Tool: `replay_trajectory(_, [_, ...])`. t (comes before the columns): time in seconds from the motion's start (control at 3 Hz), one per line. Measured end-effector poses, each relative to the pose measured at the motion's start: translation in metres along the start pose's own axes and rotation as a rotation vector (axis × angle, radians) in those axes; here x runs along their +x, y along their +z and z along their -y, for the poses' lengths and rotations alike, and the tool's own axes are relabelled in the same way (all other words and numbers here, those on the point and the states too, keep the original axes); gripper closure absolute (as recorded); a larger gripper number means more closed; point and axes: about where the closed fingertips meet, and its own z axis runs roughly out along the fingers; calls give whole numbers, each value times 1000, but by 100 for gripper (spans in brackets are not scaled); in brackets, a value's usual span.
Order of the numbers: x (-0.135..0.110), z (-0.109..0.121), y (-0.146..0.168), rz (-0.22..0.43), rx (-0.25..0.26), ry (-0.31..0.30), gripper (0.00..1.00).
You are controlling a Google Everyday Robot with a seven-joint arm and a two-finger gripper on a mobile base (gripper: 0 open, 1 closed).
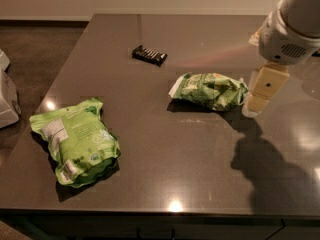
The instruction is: Move green jalapeno chip bag near green rice chip bag
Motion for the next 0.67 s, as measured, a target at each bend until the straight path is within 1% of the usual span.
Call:
replay_trajectory(0.33, [-6,24,33,-6,-2,-5,0])
replay_trajectory(0.67, [-14,36,63,-5,-23,2,0])
